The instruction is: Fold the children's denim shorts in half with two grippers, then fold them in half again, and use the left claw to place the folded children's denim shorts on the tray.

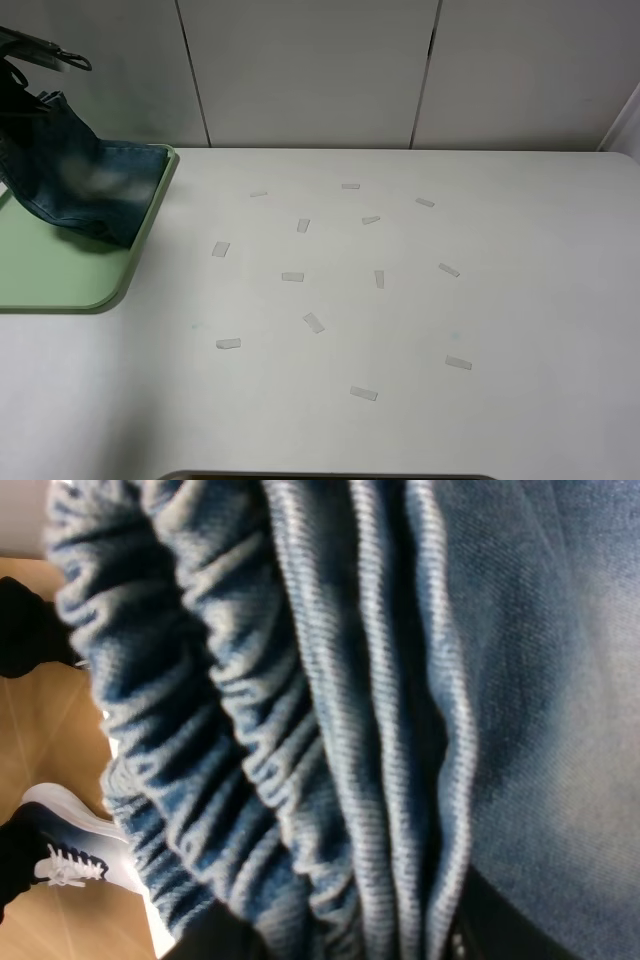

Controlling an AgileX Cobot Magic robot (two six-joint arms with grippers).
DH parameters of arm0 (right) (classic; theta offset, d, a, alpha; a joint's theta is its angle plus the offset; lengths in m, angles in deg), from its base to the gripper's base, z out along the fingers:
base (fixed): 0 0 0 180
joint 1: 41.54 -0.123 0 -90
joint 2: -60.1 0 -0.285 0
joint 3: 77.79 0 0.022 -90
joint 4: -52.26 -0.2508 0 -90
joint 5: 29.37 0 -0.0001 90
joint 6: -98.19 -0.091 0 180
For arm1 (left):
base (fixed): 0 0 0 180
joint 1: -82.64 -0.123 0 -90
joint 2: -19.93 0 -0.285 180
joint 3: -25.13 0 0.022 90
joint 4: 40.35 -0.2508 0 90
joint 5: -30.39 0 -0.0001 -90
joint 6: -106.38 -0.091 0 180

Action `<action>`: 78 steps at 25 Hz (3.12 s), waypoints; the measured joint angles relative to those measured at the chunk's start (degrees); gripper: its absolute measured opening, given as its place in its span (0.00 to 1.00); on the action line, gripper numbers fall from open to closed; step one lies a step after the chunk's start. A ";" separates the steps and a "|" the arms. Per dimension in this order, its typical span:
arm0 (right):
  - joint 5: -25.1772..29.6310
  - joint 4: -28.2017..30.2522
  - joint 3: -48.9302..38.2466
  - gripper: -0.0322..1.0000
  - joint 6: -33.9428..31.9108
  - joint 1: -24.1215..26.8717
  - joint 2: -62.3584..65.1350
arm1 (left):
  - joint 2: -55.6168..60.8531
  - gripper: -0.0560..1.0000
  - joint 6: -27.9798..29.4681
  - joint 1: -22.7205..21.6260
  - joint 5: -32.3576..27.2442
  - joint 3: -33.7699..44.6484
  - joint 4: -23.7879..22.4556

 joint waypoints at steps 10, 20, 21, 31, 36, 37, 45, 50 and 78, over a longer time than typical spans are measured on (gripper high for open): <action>-0.05 0.00 0.00 0.71 0.00 0.00 0.00 | 0.00 0.52 -0.04 0.00 0.21 0.00 -0.76; -0.05 0.00 0.00 0.71 0.00 0.00 0.00 | 0.00 0.99 -0.04 0.00 3.10 0.00 -1.72; -0.05 0.00 0.00 0.71 0.00 0.00 0.00 | 0.00 0.99 -0.04 0.00 3.10 0.00 -1.66; -0.05 0.00 0.00 0.71 0.00 0.00 0.00 | 4.26 0.99 2.41 0.00 -4.32 -0.06 1.68; -0.05 0.00 0.00 0.71 0.00 0.00 0.00 | 9.49 0.99 5.26 0.17 -11.40 -0.06 2.20; -0.05 0.00 0.00 0.71 0.00 0.00 0.00 | 10.41 0.99 6.28 0.17 -12.96 -0.06 2.80; -0.05 0.00 0.00 0.71 0.00 0.00 0.00 | 19.19 0.99 8.48 0.17 -14.85 0.73 9.23; -0.05 0.00 0.00 0.71 0.00 0.00 0.00 | 29.57 0.99 8.71 0.57 -14.88 7.61 9.77; -0.05 0.00 0.00 0.71 0.00 0.00 0.00 | 113.38 0.99 8.83 4.55 -15.02 67.33 15.64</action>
